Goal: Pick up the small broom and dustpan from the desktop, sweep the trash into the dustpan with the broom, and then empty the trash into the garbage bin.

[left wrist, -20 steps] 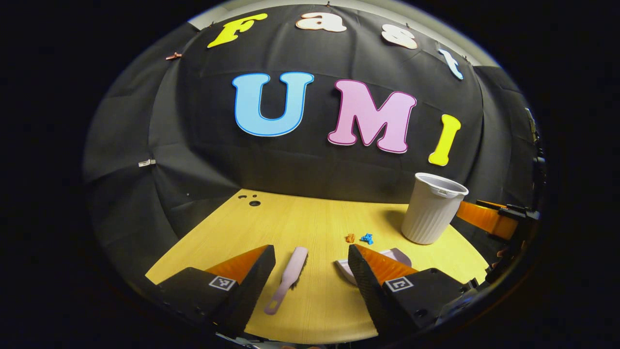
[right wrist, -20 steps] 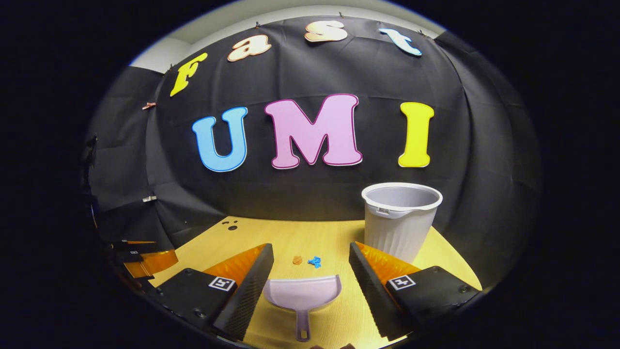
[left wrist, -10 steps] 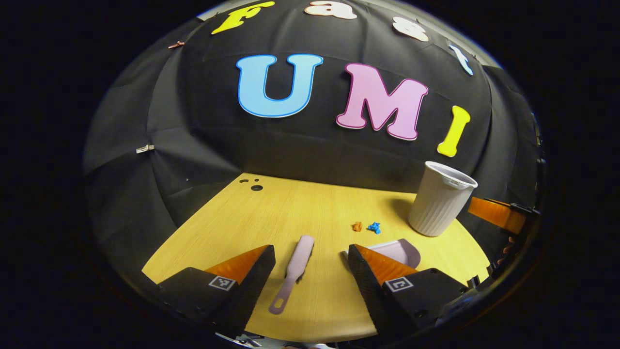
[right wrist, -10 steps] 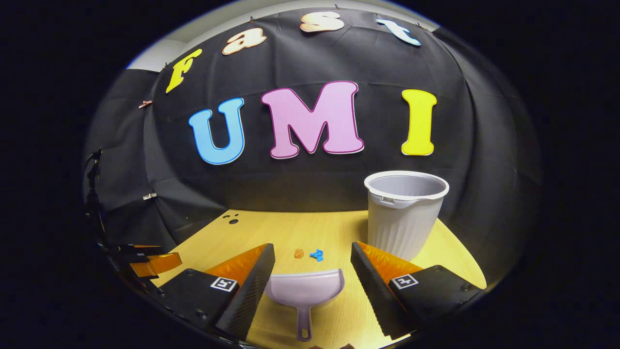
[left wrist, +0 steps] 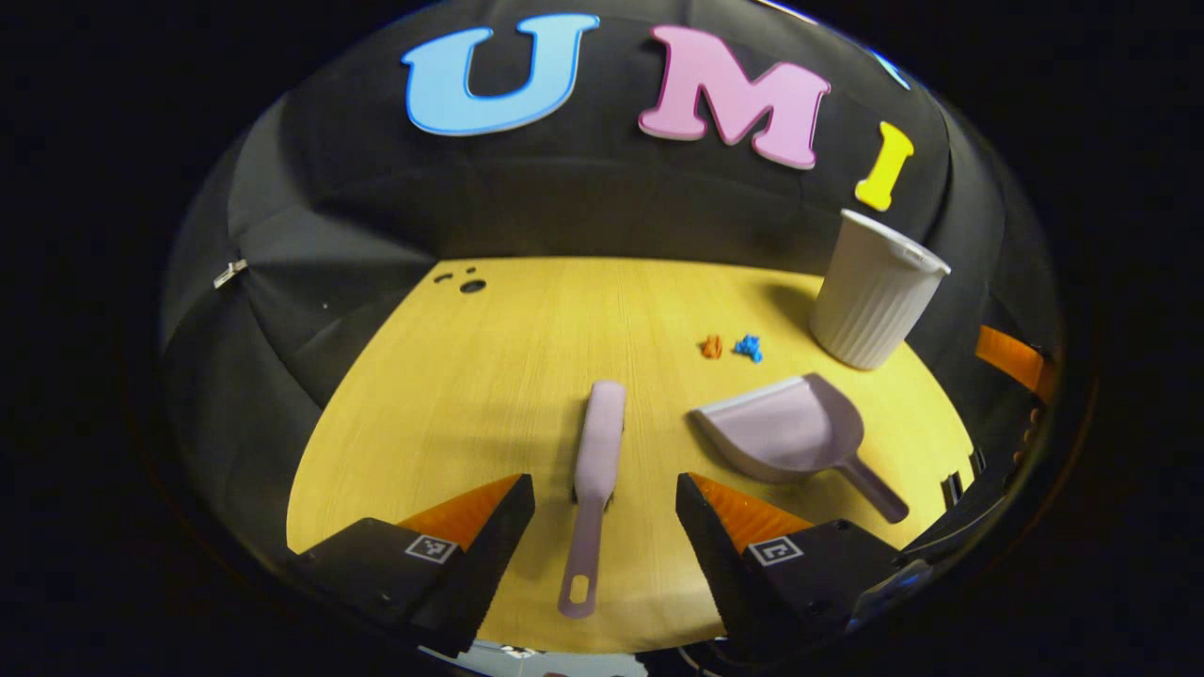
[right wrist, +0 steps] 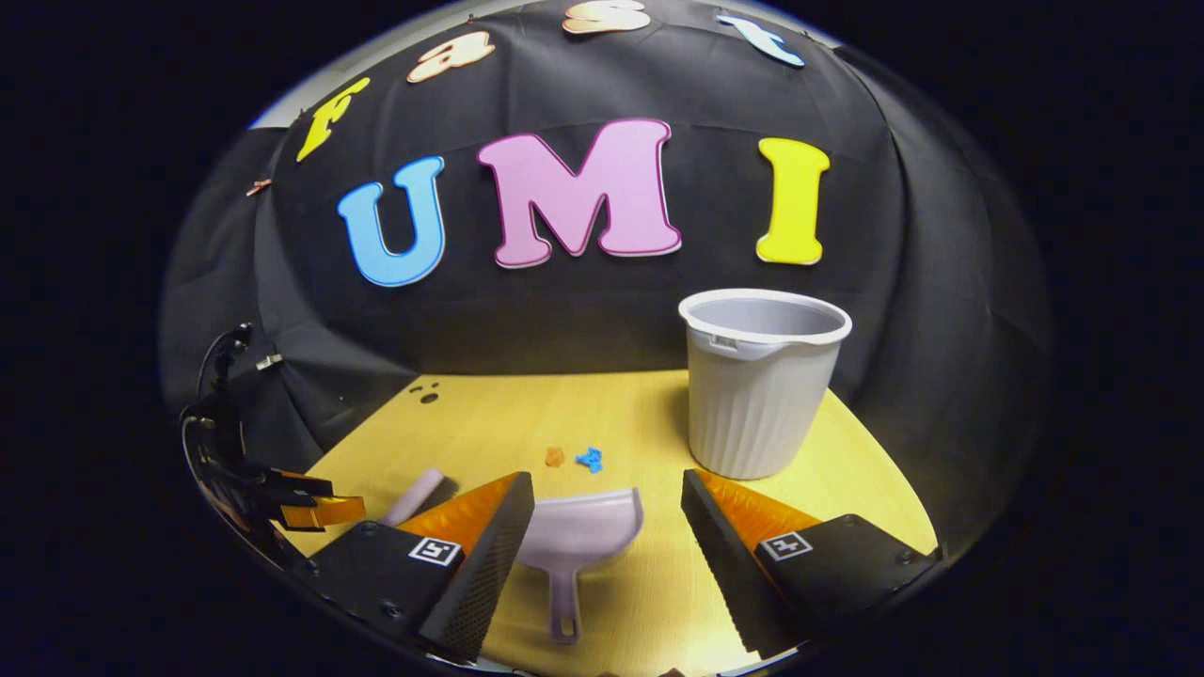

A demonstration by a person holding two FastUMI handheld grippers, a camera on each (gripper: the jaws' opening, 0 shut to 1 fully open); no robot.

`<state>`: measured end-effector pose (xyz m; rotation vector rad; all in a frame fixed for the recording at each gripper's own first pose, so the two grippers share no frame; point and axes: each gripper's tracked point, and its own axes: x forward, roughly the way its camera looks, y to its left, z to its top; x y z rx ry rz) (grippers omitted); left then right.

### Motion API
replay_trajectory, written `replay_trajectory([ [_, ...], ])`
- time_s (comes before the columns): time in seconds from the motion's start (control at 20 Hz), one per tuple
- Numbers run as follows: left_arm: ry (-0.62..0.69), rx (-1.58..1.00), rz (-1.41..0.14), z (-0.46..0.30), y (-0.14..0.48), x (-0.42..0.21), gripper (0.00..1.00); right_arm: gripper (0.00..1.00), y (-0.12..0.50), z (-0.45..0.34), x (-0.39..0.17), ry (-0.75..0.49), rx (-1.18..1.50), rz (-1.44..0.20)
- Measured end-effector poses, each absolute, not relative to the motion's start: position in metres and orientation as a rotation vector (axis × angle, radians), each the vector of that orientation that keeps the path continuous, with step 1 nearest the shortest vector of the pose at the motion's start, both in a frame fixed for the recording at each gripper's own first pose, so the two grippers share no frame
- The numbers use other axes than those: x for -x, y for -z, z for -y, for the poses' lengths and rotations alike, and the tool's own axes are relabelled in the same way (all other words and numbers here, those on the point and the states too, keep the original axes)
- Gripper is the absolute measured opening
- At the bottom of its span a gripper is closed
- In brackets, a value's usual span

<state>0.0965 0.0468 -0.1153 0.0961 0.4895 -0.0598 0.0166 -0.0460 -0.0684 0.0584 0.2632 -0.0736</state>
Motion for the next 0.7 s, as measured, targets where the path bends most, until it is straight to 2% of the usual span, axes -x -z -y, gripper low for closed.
replay_trajectory([
  [0.35, 0.126, -0.202, -0.744, -0.053, 0.182, -0.135, 0.96, 0.99, 0.086, 0.069, 0.0, 0.136, -0.097, -0.314],
  [0.65, 0.114, -0.161, -0.849, -0.063, 0.21, -0.156, 0.95, 0.99, 0.099, 0.07, 0.013, 0.139, -0.089, -0.359],
  [0.7, 0.118, -0.159, -0.849, -0.061, 0.212, -0.158, 0.9, 0.99, 0.102, 0.068, 0.014, 0.137, -0.091, -0.369],
])
